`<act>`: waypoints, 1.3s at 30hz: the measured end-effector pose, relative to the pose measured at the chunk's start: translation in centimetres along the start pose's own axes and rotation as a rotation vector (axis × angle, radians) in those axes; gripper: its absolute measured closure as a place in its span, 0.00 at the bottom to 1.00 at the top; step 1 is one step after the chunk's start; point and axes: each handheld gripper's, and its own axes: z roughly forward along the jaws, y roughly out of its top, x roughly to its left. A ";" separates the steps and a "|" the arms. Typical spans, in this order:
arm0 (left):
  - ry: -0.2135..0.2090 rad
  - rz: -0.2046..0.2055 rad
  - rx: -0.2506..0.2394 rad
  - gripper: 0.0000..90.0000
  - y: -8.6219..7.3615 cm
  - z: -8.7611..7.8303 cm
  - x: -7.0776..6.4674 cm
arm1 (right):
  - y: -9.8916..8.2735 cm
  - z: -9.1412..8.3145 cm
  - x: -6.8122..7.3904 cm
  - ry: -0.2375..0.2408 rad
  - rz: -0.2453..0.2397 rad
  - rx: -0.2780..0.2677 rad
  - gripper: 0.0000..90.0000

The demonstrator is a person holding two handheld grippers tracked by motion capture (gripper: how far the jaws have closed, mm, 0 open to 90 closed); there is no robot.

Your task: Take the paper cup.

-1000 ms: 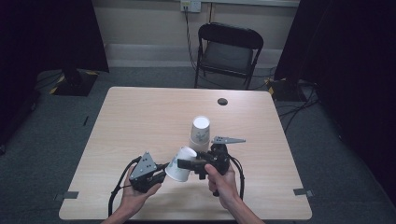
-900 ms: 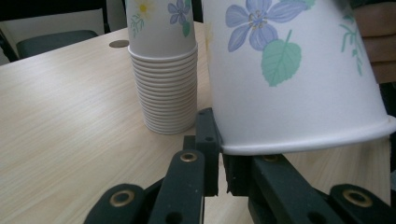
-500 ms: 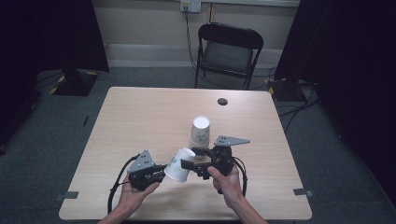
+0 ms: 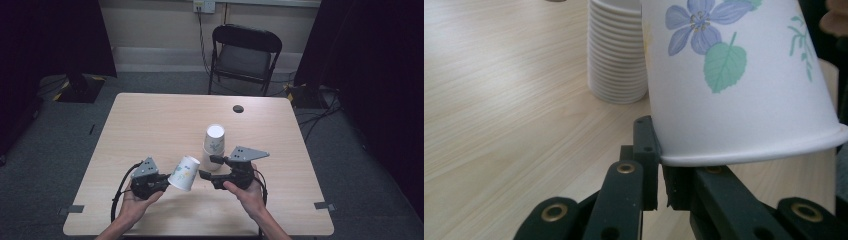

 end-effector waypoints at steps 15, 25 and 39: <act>-0.035 0.024 0.118 0.96 -0.2 1.3 -0.8 | 1.7 2.1 2.7 0.097 -0.173 0.025 0.61; -0.025 0.019 0.152 0.96 -0.2 1.3 -0.7 | 1.0 3.4 2.8 0.104 -0.255 0.124 0.53; -0.045 0.015 0.191 0.96 -0.1 1.5 -0.9 | 0.5 3.5 2.9 0.125 -0.460 0.229 0.41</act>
